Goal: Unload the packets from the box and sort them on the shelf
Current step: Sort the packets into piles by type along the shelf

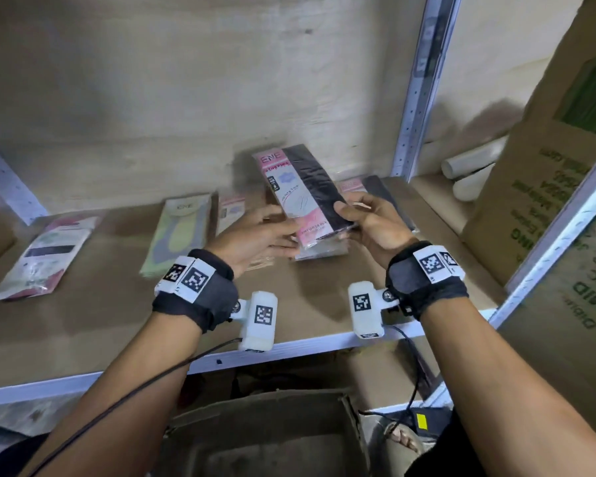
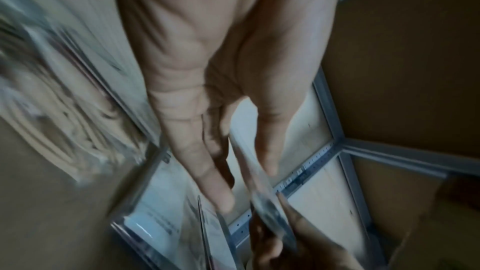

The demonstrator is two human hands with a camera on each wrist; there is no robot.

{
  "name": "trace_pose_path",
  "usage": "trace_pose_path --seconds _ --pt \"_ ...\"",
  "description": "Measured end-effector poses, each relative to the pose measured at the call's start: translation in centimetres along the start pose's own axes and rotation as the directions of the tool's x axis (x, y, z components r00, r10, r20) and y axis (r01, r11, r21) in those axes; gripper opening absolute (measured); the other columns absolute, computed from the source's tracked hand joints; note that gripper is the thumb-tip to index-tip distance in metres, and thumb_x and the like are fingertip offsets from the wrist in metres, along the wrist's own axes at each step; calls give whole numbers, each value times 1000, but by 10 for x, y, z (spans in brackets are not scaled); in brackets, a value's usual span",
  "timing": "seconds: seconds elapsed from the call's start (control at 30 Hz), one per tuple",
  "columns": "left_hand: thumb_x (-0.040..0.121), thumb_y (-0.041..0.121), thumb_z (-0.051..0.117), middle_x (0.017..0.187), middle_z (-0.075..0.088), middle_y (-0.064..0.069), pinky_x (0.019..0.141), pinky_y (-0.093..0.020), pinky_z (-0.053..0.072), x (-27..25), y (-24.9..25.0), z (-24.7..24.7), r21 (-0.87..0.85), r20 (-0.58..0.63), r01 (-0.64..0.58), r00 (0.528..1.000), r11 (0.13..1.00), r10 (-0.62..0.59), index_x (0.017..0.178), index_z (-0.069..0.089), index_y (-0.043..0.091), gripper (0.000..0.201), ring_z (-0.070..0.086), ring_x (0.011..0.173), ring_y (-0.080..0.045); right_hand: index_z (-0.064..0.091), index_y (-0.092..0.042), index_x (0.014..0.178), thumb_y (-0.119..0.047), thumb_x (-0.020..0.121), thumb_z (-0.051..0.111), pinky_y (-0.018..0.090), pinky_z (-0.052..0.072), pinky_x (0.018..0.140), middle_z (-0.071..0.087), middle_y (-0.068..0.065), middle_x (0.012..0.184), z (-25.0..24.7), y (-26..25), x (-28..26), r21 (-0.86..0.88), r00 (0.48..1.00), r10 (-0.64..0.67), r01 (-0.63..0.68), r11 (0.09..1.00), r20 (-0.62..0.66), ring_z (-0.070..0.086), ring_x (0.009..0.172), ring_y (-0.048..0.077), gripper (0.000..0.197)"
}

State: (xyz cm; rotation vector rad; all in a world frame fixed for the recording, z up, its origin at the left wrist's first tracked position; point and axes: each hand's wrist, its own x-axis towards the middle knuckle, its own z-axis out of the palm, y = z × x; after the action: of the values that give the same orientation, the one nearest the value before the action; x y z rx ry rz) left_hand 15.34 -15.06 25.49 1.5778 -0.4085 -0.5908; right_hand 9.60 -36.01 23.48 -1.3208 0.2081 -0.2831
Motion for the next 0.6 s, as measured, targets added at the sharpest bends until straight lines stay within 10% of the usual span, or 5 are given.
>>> trace_pose_path --seconds 0.37,0.47,0.6 --pt "85 -4 72 114 70 -21 58 -22 60 66 13 63 174 -74 -10 997 985 23 120 61 -8 36 71 73 -14 71 -12 109 -6 82 62 29 54 70 74 7 104 -50 -17 28 -396 979 -62 -20 918 -193 68 85 18 29" --pt "83 -5 74 116 70 -21 66 -30 63 84 13 77 216 -98 20 995 976 1 116 63 -7 35 73 82 -25 67 -12 117 -9 82 67 40 54 93 71 5 112 -62 -22 30 -497 961 -79 -66 865 -265 68 101 22 36" --pt "83 -6 73 119 69 -22 80 -41 62 107 9 94 281 -120 61 992 958 -28 121 63 -9 39 74 94 -31 66 -12 118 -11 82 71 36 53 94 70 4 113 -75 -26 34 -605 929 -139 -106 789 -344 66 101 21 36"
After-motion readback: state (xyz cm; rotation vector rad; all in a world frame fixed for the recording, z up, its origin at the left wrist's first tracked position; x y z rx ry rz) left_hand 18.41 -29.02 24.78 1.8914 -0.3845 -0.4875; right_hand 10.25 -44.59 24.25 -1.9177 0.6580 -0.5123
